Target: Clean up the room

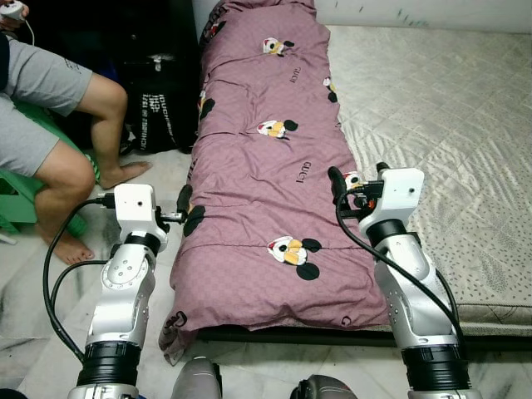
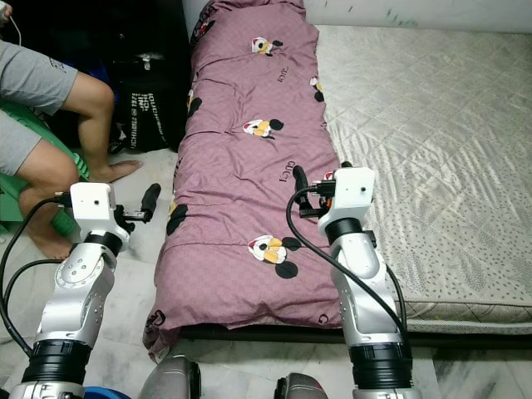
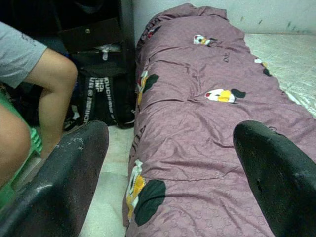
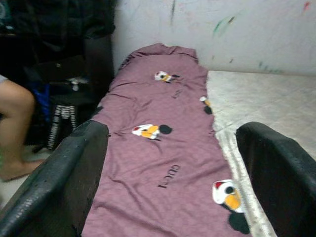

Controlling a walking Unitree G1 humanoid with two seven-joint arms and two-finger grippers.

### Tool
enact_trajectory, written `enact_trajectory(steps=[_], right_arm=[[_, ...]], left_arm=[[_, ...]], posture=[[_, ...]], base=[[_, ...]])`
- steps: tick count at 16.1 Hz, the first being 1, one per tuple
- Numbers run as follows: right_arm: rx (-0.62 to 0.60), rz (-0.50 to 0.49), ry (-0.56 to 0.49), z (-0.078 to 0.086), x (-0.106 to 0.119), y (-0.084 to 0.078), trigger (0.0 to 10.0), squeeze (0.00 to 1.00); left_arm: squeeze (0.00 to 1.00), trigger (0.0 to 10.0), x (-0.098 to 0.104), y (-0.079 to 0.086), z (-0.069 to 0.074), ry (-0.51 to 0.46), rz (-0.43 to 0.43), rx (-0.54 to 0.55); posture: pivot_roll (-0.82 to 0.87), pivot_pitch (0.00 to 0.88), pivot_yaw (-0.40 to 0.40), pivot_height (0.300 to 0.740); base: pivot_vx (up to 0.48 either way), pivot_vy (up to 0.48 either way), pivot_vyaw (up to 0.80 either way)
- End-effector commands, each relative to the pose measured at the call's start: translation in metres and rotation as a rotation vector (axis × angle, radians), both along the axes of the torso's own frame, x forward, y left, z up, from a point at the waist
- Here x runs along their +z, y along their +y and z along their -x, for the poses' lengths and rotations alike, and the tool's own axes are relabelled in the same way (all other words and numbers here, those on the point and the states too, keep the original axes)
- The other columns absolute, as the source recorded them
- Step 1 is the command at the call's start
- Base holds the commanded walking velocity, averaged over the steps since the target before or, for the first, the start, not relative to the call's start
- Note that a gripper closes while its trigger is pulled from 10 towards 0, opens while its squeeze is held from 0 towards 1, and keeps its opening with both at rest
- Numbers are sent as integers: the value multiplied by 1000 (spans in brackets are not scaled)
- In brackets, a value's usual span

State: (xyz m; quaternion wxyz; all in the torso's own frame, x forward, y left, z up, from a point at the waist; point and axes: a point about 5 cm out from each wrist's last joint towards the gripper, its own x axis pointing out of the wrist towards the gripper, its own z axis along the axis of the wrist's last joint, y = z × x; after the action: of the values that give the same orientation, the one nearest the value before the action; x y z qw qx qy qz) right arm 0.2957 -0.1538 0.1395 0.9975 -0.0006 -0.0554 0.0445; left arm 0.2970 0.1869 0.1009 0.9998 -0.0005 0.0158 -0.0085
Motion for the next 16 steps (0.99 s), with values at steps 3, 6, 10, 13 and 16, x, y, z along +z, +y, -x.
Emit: enact_trajectory(steps=[3,6,10,13,16], right_arm=[[-16,26,6,-3,-1,-4,10000,0],[18,43,0,-2,-1,2,10000,0],[25,42,-2,-3,-1,3,10000,0],[28,52,-4,-3,-1,2,10000,0],[33,56,-4,-4,-2,3,10000,0]], left_arm=[[0,10000,-6,1,2,17,-7,9],[0,10000,-5,0,0,13,-9,5],[0,10000,-3,0,0,-1,4,0],[0,10000,-4,0,0,2,9,2],[0,10000,-4,-1,-1,1,10,-22]], posture=[[-24,65,0,740],[-22,64,-5,740],[-19,64,-6,740],[-22,66,-6,740],[-22,66,-6,740]], base=[[0,0,0],[0,0,800],[0,0,800],[0,0,800],[0,0,800]])
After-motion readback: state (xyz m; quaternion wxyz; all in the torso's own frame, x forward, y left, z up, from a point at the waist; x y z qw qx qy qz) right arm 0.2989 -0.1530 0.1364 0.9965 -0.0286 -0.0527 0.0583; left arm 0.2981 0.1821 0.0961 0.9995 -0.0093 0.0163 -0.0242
